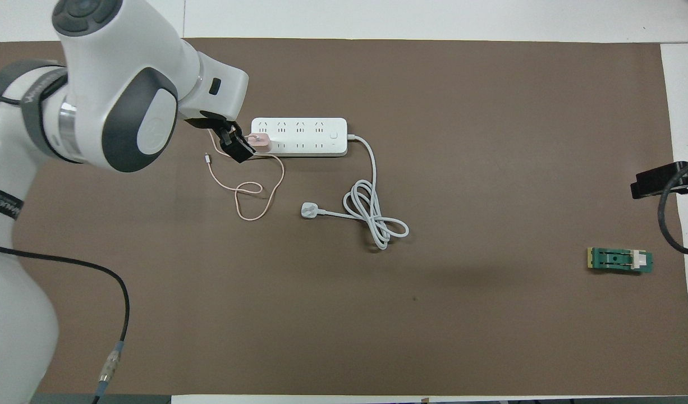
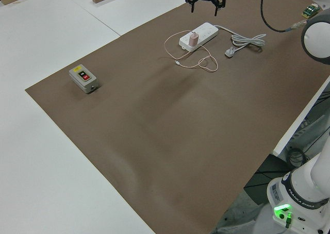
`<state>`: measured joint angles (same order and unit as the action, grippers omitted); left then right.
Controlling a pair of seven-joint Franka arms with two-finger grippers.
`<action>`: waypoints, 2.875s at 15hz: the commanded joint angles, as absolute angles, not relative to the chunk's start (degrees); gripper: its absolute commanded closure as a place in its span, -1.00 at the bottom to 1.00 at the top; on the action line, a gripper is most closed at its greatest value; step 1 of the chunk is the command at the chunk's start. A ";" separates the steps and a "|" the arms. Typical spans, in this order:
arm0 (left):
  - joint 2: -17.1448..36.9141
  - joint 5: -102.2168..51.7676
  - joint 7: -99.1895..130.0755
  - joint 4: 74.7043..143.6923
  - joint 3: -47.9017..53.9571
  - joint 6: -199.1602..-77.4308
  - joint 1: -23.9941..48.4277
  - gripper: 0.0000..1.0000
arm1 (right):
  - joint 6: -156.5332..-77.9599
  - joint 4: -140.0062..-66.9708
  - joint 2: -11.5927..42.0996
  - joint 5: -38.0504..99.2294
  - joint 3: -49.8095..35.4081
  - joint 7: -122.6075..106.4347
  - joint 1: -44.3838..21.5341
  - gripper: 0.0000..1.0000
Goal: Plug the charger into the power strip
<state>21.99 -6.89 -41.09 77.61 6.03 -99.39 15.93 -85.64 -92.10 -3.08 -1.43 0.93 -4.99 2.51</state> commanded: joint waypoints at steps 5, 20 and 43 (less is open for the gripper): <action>10.74 -7.56 -18.94 79.37 5.89 -82.46 6.43 -1.00 | -85.34 -92.64 -3.69 -1.76 0.70 -6.06 3.08 -1.00; 5.80 -0.47 3.50 80.77 6.50 -77.26 1.31 -1.00 | -85.43 -92.64 -3.69 -1.76 0.70 -5.89 2.99 -1.00; -0.09 -0.97 3.34 90.35 4.84 -83.85 -0.44 -1.00 | -85.43 -92.64 -3.69 -1.76 0.70 -5.89 2.73 -1.00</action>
<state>2.02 -0.76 3.91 87.78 5.35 -82.39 -0.50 -85.64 -92.10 -3.08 -1.43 0.97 -4.99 2.50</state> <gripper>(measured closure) 0.000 0.000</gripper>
